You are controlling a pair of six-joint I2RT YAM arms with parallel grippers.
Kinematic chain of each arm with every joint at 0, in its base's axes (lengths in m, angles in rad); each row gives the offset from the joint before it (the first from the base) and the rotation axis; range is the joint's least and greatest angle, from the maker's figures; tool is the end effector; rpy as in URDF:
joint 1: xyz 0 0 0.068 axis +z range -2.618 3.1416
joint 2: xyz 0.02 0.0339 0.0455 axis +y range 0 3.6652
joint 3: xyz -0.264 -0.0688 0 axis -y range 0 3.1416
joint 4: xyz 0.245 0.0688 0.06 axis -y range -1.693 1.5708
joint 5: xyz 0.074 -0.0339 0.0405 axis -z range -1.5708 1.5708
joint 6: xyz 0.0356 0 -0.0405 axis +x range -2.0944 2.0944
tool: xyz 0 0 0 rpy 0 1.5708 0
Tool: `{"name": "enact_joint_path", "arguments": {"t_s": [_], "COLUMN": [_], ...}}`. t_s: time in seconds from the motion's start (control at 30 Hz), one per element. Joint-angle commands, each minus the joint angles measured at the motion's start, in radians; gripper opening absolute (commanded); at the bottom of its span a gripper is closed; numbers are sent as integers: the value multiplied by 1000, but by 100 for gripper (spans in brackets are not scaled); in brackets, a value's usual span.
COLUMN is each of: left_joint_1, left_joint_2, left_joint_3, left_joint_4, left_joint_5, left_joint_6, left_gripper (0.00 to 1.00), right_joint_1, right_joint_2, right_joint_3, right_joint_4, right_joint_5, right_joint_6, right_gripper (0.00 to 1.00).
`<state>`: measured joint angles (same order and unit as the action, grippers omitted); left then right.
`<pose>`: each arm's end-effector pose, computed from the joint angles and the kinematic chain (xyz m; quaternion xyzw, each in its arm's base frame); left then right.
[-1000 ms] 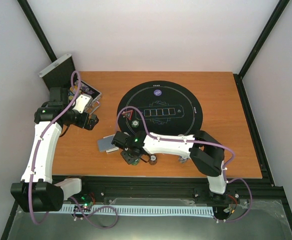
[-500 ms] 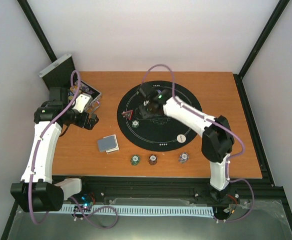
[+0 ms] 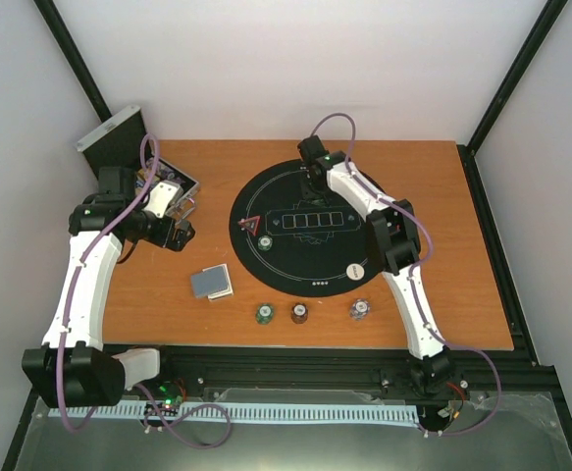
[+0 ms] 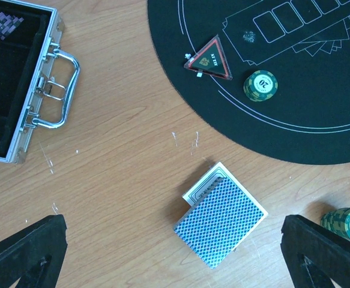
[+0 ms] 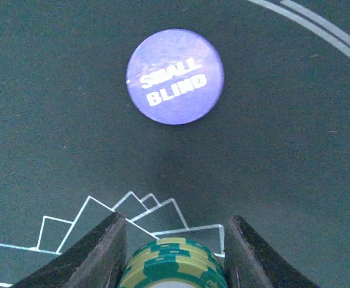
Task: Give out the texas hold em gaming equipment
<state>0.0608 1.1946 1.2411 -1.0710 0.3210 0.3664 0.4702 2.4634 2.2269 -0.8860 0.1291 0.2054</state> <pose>0.2212 0.0022 0.3383 0.1873 0.9329 -0.0939 0.2929 0.4703 0.2339 0.1816 -0.1142 0.9663 0.0142 0.2301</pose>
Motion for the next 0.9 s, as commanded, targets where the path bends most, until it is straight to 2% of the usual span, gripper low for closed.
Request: {"name": "enact_joint_path", "arguments": {"t_s": [0.0,0.43,0.5,0.63,0.8,0.87], "left_joint_1": [5,5,5,5,5,5], "left_joint_2": [4,22,22,20,19,16], "left_joint_3": [56,35,37,35,34,29], "left_joint_4": [-1,17,17,17,15,18], "left_joint_5": [21,24,25,23,24,20], "left_joint_6": [3,5,6,9,10,12], "left_gripper": [100,100,100,100,100,100], "right_joint_1": [15,15,16,16,23,29], "right_joint_2": [55,117,126,137,70,19], "right_joint_3": [77,96,111,161,169,167], "right_joint_4": [-12,17,9,-26,-50,-70], "right_joint_5": [-56,-127,-126,-121,-92,-72], "right_joint_6": [-10,42,40,35,17,4], "right_gripper": [23,25,30,57,67,67]}}
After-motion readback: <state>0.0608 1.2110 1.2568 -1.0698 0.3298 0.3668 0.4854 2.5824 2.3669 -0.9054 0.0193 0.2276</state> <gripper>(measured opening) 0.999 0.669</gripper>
